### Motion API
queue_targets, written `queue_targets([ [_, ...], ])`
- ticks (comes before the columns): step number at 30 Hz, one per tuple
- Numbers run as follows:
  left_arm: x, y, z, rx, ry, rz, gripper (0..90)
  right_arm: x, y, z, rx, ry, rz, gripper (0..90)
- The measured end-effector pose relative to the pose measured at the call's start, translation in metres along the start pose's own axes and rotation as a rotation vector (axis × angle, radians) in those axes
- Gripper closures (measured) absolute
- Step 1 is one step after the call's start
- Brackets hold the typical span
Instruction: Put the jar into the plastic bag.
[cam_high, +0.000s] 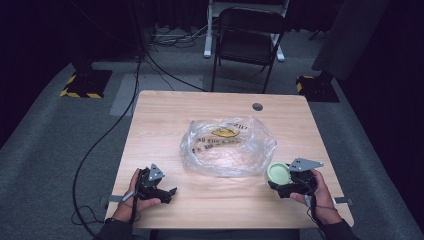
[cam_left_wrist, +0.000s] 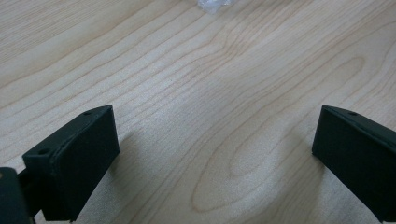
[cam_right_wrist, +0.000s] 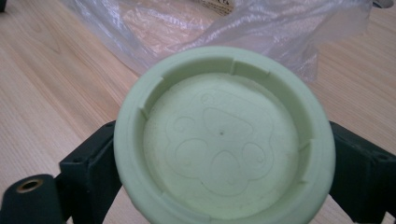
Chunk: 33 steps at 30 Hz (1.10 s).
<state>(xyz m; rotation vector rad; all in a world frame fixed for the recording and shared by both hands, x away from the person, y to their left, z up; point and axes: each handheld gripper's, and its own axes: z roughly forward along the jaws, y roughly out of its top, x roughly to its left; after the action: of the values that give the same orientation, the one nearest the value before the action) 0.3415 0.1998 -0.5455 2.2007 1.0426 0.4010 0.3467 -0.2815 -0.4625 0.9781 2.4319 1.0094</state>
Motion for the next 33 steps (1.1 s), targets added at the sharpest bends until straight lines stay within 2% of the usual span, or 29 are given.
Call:
queue_targets([
  [11, 0.000, 0.000, 0.000, 0.000, 0.000, 0.000, 0.4, 0.003, 0.021, -0.010, -0.022, -0.003, 0.006, 11.0],
  [23, 0.000, 0.000, 0.000, 0.000, 0.000, 0.001, 0.4, 0.010, 0.059, -0.013, -0.072, 0.020, -0.022, 11.0],
  [33, 0.000, 0.000, 0.000, 0.000, 0.000, 0.000, 0.4, 0.017, 0.087, -0.012, -0.080, 0.025, -0.029, 11.0],
])
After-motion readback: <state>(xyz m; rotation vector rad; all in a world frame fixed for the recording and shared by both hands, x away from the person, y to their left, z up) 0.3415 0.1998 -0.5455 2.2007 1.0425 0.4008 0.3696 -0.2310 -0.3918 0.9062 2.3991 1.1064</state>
